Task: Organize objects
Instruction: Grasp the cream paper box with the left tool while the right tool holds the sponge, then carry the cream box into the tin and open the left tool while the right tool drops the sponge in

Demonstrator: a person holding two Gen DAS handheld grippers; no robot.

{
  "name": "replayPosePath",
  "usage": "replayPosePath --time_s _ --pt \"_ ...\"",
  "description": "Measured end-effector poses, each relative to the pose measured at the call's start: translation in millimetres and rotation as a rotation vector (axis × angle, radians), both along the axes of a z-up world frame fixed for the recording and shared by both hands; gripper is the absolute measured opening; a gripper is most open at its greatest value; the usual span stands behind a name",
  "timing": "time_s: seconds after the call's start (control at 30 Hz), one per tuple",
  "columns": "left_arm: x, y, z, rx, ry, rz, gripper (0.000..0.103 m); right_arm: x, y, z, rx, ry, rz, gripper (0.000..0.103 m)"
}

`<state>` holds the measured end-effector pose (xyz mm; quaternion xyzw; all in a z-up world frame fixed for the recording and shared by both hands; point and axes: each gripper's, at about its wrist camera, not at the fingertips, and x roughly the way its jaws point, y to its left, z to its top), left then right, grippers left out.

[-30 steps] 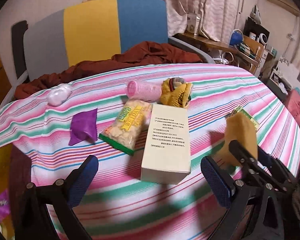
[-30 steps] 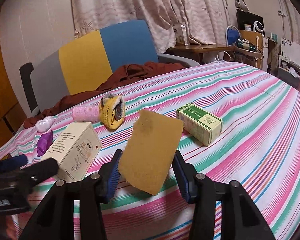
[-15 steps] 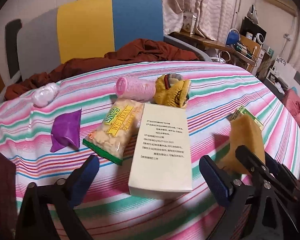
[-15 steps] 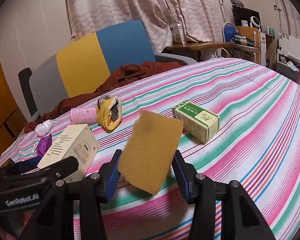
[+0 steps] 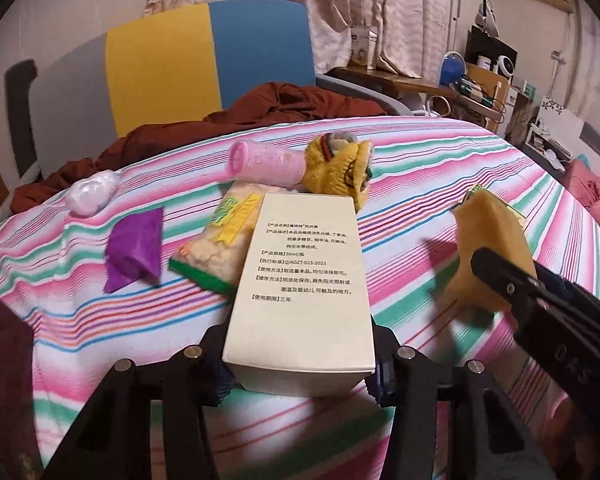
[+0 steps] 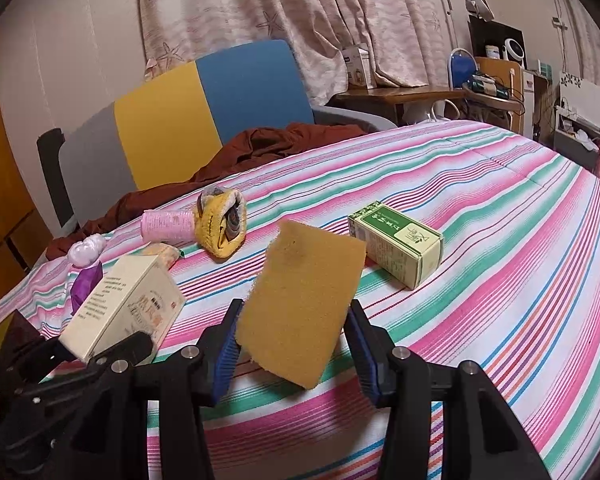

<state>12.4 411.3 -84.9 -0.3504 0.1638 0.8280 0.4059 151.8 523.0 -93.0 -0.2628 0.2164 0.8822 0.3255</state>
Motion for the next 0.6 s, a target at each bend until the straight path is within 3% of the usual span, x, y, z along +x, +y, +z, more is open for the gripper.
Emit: replayPosePath --time_s 0.4,0.6 --pt "27 -60 13 0.096 0.08 0.09 0.05 -12 -26 10 0.124 -0.017 0.077 0.05" --pt "35 -90 12 0.114 0.043 0.137 0.05 -23 -46 15 0.212 -0.036 0.158 0.05"
